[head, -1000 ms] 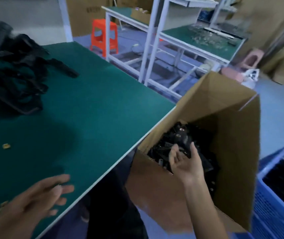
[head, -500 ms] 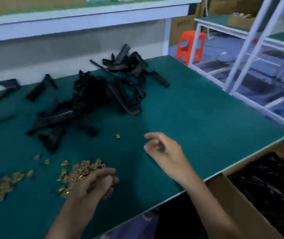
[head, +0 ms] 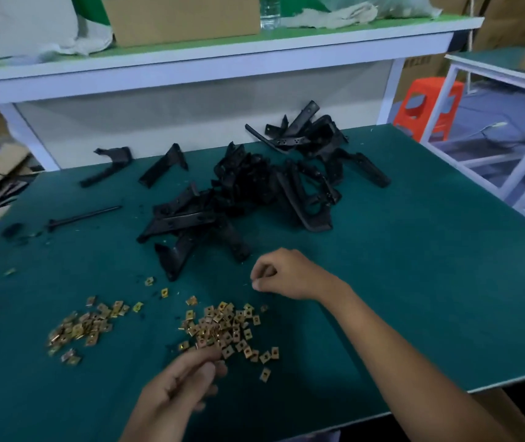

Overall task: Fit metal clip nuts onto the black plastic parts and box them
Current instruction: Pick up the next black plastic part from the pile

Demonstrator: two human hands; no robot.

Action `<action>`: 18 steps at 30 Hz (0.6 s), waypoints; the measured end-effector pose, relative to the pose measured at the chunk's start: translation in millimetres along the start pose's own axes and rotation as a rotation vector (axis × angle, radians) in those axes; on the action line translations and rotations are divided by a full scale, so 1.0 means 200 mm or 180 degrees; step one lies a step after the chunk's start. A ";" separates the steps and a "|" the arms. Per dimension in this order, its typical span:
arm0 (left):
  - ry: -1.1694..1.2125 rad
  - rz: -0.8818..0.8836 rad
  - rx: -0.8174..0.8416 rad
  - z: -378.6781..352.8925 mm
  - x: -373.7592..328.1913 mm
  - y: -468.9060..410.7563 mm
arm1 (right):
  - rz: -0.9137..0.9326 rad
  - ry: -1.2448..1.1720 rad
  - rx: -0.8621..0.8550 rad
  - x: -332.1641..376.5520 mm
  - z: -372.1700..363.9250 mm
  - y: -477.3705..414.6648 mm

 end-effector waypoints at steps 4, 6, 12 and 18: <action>0.0193 0.0065 0.0094 -0.04 0.01 -0.03 | -0.0391 0.0430 -0.0880 0.09 0.07 -0.19; 0.0250 -0.0003 0.0108 -0.05 0.00 -0.03 | -0.0695 0.0892 -0.0807 0.11 0.05 -0.29; 0.0069 -0.0134 -0.0053 0.02 0.00 0.02 | -0.0258 -0.0549 -0.1138 0.07 0.12 -0.23; 0.0056 -0.0454 -0.0265 0.06 -0.05 -0.01 | 0.0403 -0.0432 -0.1460 0.12 0.23 0.31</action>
Point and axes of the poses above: each hand's wrist, its own y-axis away from the middle knuckle, its own z-axis out of the back of the hand, x = y × z, the point moved 3 cm from there along -y, towards the middle knuckle, and after that the axes turned 14 degrees about x, right-handed, at the moved point
